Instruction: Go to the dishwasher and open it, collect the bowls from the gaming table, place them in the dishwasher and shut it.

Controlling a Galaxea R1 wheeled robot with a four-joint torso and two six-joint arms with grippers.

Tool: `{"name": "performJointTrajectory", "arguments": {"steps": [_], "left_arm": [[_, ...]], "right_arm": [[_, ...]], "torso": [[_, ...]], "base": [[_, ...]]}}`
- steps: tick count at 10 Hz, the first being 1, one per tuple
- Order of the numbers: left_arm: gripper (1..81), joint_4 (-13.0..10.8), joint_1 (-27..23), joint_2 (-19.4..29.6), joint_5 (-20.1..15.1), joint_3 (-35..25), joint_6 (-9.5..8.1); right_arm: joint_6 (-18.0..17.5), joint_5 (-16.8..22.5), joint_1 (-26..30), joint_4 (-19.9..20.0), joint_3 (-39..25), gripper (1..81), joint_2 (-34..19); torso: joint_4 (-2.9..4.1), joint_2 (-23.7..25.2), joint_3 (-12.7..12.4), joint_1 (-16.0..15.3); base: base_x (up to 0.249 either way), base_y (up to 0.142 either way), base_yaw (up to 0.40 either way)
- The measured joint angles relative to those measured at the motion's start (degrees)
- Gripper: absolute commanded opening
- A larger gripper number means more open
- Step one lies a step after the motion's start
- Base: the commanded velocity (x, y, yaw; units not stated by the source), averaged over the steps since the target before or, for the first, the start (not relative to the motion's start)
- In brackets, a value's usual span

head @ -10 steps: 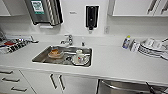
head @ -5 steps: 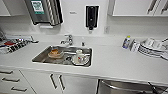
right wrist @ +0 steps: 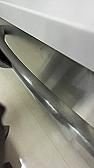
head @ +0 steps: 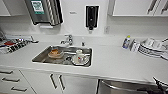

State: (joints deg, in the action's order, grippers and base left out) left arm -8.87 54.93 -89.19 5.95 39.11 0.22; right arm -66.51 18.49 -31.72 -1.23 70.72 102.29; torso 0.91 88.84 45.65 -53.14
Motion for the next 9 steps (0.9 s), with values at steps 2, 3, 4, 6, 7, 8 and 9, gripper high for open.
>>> {"name": "performJointTrajectory", "arguments": {"steps": [2, 3, 4, 6, 7, 8, 9], "left_arm": [[81.1, 0.0, 0.0, -0.3, -0.1, 0.0, 0.0], [81.1, 0.0, 0.0, -0.3, -0.3, 0.0, 0.0], [81.1, 0.0, 0.0, -0.3, -0.4, 0.0, 0.02], [81.1, -0.1, 0.0, -0.3, -0.4, 0.0, 0.02], [81.1, -0.7, 0.0, -0.3, -0.6, 0.0, 0.02], [81.1, -1.3, 0.0, -0.3, -0.9, 0.0, 0.02], [81.1, -1.5, 0.0, -0.3, -1.3, 0.0, 0.02]], "right_arm": [[-0.2, 0.0, 0.4, 0.0, -0.4, 81.1, -1.0], [-0.3, 0.0, 0.2, 0.0, -0.4, 81.1, -0.9], [-0.7, 0.0, 0.2, 0.0, -0.3, 81.1, -0.4], [-0.9, 0.0, -1.5, 0.0, 1.2, 81.1, 2.2], [-0.9, 0.0, -2.4, 0.0, 2.8, 81.1, 4.1], [-0.9, -0.2, -3.2, 0.0, 4.5, 81.1, 6.4], [-0.9, -0.3, -4.0, 0.0, 5.8, 81.1, 8.0]], "torso": [[0.0, 0.0, 0.0, 0.0], [0.0, 0.0, 0.0, 0.0], [0.0, 0.0, 0.0, 0.0], [0.0, 0.0, 0.0, 0.0], [0.0, 0.0, 0.0, 0.0], [0.0, 0.0, 0.0, 0.0], [0.0, 0.0, 0.0, 0.0]], "base": [[0.0, 0.0, 0.0], [0.0, 0.0, 0.0], [0.0, 0.0, 0.0], [0.0, 0.0, 0.0], [0.0, 0.0, 0.0], [0.0, 0.0, 0.0], [0.0, 0.0, 0.0]]}}
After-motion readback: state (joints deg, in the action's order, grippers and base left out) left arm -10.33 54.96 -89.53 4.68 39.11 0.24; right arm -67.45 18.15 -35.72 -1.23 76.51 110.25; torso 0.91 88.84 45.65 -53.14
